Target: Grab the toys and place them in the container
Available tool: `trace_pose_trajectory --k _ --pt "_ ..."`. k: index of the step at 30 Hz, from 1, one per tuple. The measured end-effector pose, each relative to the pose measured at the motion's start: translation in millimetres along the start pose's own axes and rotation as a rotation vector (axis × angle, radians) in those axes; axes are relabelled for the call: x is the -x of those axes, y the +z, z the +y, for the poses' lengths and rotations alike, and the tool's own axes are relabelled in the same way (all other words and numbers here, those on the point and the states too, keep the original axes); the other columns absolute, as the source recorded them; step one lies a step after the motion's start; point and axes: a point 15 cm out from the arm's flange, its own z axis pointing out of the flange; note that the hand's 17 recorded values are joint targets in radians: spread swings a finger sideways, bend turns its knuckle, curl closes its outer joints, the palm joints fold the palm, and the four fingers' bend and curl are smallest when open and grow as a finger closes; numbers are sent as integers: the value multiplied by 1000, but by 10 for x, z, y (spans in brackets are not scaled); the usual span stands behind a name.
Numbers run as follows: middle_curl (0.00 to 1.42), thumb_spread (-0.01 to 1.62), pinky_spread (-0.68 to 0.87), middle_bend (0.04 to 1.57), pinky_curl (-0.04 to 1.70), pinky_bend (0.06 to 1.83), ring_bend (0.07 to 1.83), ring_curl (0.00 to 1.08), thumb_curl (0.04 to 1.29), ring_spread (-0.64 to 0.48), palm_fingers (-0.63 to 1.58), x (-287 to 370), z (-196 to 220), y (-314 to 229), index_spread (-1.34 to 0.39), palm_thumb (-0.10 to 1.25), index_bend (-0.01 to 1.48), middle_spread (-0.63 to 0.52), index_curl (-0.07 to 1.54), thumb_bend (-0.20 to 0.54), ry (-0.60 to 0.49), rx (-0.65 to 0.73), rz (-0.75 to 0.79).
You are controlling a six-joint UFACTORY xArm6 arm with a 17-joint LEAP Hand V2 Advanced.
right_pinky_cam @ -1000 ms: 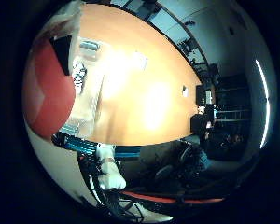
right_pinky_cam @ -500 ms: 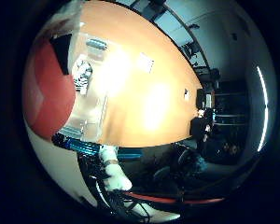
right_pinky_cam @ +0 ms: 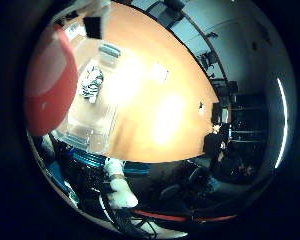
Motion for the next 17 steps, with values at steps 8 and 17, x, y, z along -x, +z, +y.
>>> trace_pose_trajectory --k 8,17 --pt "379 1097 512 240 571 562 481 321 291 176 92 48 12 -33 -378 526 157 20 354 -23 -12 -8 -19" --pt "348 1106 498 220 458 511 449 272 280 165 168 -163 19 -66 -354 541 164 14 301 -20 34 -16 -12"
